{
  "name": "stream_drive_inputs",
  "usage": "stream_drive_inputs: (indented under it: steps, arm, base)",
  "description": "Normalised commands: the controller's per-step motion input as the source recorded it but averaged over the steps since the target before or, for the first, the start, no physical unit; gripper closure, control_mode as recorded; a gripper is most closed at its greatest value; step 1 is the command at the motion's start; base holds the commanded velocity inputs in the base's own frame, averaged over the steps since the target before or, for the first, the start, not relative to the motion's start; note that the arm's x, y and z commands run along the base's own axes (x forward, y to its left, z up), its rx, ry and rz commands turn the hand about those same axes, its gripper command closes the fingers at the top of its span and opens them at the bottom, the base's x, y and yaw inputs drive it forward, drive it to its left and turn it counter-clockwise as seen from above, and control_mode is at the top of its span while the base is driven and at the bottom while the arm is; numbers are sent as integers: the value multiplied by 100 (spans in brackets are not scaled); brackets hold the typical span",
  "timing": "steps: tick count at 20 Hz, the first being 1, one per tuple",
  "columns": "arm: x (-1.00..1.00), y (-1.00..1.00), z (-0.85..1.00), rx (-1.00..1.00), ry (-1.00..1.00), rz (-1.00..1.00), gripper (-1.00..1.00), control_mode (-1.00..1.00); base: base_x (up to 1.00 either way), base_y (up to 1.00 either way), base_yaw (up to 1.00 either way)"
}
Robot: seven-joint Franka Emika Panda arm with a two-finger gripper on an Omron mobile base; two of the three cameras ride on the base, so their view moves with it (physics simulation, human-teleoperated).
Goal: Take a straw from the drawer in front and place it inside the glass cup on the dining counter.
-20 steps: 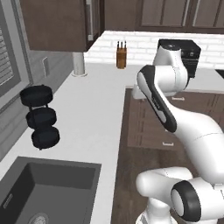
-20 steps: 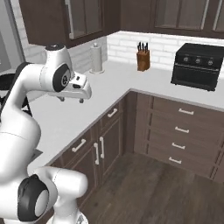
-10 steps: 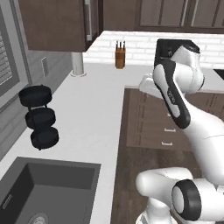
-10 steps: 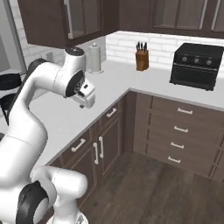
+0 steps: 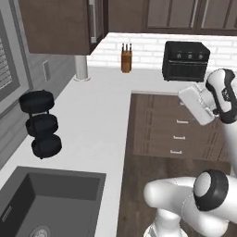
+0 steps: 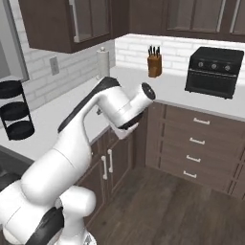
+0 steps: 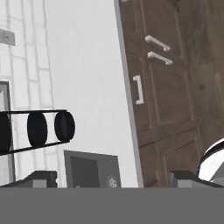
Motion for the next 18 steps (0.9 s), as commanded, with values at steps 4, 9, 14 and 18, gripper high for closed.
stream_drive_inputs:
  steps: [4, 9, 14, 18]
  arm:
    - [29, -20, -71, 38, 0, 1, -100, -100]
    - [36, 1, -83, 31, 0, 9, -100, -100]
    - [44, 23, -82, 20, 0, 14, -100, -100]
    - [27, 33, -68, 10, -2, 16, -100, -100]
  base:
    - [0, 0, 0]
    - [0, 0, 0]
    - [0, 0, 0]
    - [0, 0, 0]
